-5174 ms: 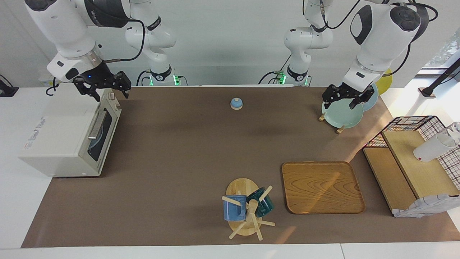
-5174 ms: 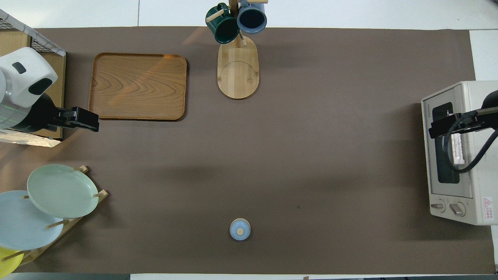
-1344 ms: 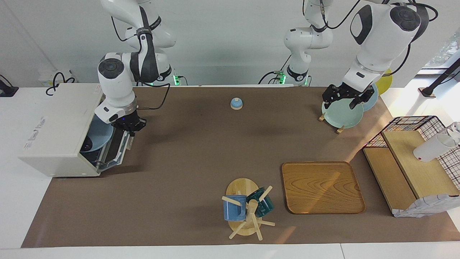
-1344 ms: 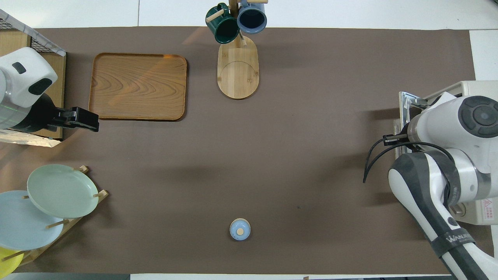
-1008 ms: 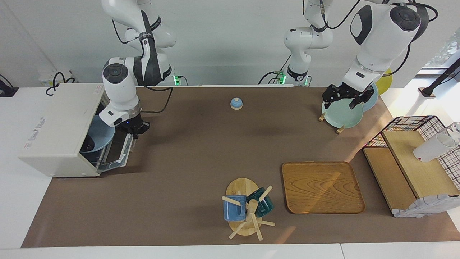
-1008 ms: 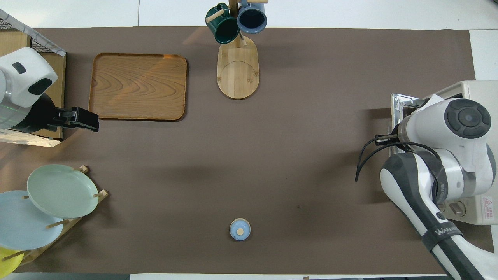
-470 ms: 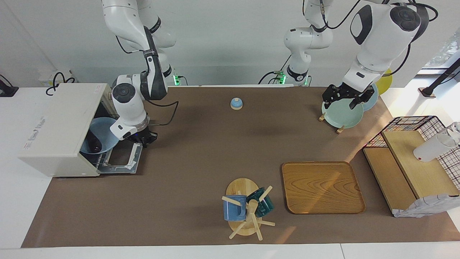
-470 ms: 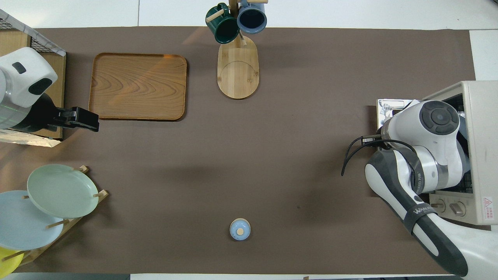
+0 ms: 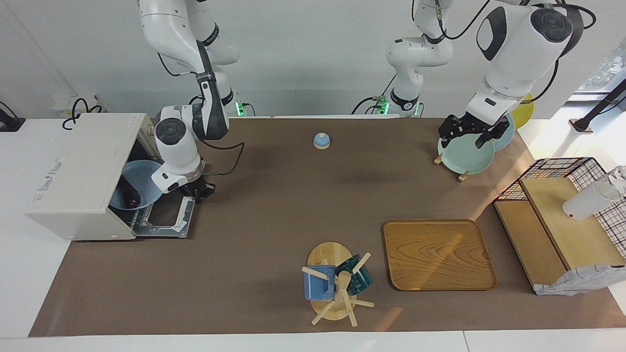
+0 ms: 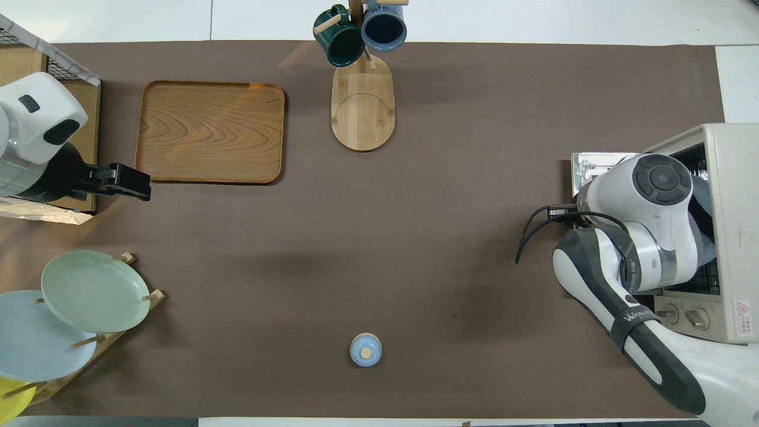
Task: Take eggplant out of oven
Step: 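Reach the right gripper to the oven door and pull it open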
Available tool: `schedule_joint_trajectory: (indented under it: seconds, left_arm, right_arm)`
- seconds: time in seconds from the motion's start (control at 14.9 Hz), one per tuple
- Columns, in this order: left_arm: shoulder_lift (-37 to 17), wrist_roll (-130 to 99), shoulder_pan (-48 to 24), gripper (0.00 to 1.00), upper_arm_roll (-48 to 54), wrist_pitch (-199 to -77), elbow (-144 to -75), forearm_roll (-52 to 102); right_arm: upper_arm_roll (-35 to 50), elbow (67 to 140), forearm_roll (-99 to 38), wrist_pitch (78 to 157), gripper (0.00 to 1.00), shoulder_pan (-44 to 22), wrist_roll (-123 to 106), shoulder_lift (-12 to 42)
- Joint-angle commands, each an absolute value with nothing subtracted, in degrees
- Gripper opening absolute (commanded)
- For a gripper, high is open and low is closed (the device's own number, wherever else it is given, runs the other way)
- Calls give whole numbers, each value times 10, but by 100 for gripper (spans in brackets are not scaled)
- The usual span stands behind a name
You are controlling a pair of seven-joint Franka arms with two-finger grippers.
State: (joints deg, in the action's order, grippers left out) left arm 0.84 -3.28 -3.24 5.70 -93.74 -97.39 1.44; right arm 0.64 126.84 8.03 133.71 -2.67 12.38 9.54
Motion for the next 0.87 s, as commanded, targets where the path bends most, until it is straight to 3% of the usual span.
schedule_joint_trajectory:
  seconds: [0.0, 0.2, 0.27, 0.34, 0.47, 0.81]
  left_arm:
    - [18, -30, -26, 100, 59, -941, -981, 17]
    - [18, -30, -26, 100, 59, -941, -981, 17]
    - [18, -30, -26, 100, 59, -941, -981, 17]
    - [18, -30, -26, 100, 59, -941, -981, 17]
    - [18, -31, -26, 100, 59, -941, -981, 17]
    - [18, -30, -26, 100, 59, -941, -981, 17]
  right_arm:
    - [-1, 1261, 32, 1341, 0, -62, 150, 98]
    - [-1, 1230, 25, 1292, 0, -88, 171, 84]
    - [-2, 1207, 25, 1256, 18, -87, 171, 84]
    - [-2, 1194, 25, 1235, 44, -85, 169, 84]
    - [-4, 1180, 49, 1211, 66, -87, 164, 76]
    - [-7, 1179, 154, 1152, 65, -60, 120, 50]
